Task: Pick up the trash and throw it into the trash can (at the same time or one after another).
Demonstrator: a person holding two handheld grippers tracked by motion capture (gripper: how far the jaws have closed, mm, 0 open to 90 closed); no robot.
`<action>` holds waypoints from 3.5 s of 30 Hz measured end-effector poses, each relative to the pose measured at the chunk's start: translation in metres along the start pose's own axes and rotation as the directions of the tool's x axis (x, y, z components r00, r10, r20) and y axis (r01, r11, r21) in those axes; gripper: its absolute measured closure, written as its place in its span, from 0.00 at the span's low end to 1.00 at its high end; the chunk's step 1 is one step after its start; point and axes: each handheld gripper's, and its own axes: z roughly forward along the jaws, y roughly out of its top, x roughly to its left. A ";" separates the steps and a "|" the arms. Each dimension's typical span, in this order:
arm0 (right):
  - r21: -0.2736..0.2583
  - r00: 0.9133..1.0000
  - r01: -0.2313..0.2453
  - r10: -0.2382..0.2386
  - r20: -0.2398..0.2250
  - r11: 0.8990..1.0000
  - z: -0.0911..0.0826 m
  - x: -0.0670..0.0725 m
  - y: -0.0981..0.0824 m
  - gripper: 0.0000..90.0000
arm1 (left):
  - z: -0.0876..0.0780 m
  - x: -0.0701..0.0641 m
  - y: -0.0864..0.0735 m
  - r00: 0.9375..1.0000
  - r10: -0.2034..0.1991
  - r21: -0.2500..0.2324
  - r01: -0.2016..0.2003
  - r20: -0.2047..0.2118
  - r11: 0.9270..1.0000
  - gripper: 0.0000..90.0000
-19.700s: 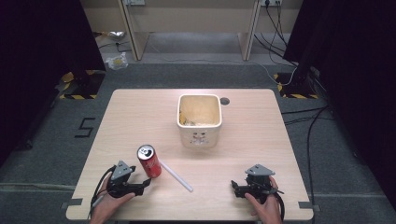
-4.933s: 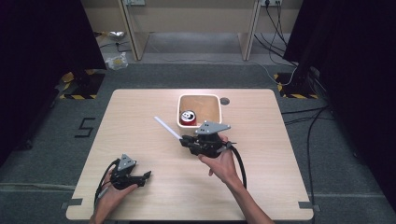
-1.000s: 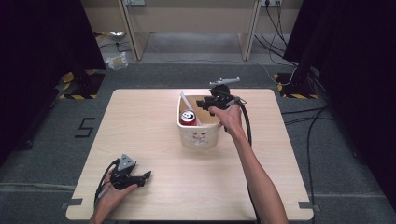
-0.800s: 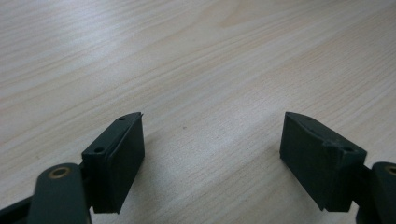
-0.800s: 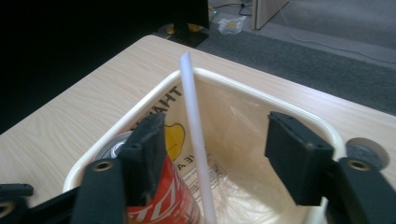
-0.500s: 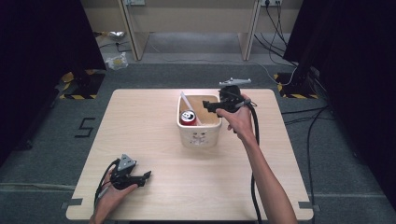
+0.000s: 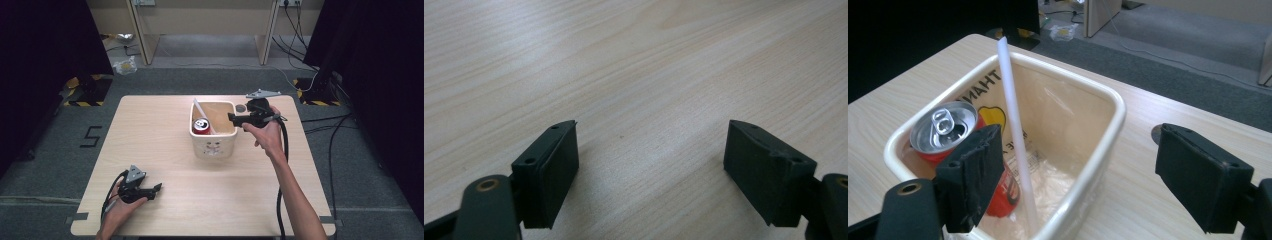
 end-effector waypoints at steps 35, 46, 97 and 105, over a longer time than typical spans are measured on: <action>-0.011 0.999 0.041 -0.041 0.030 0.999 -0.041 -0.010 -0.061 0.21 | 0.001 0.000 0.000 1.000 -0.009 0.005 0.009 -0.009 1.000 0.19; -0.024 0.999 0.028 -0.027 0.034 0.999 -0.049 -0.010 -0.080 0.21 | 0.001 0.000 0.000 1.000 -0.011 0.006 0.011 -0.010 1.000 0.18; 0.036 0.999 0.036 -0.037 0.025 0.999 -0.042 0.007 -0.159 0.21 | 0.001 0.000 0.000 1.000 -0.011 0.008 0.011 -0.010 1.000 0.18; 0.041 1.000 0.023 -0.024 0.020 0.999 -0.043 0.007 -0.170 0.21 | 0.001 0.000 0.000 1.000 -0.011 0.007 0.011 -0.010 1.000 0.18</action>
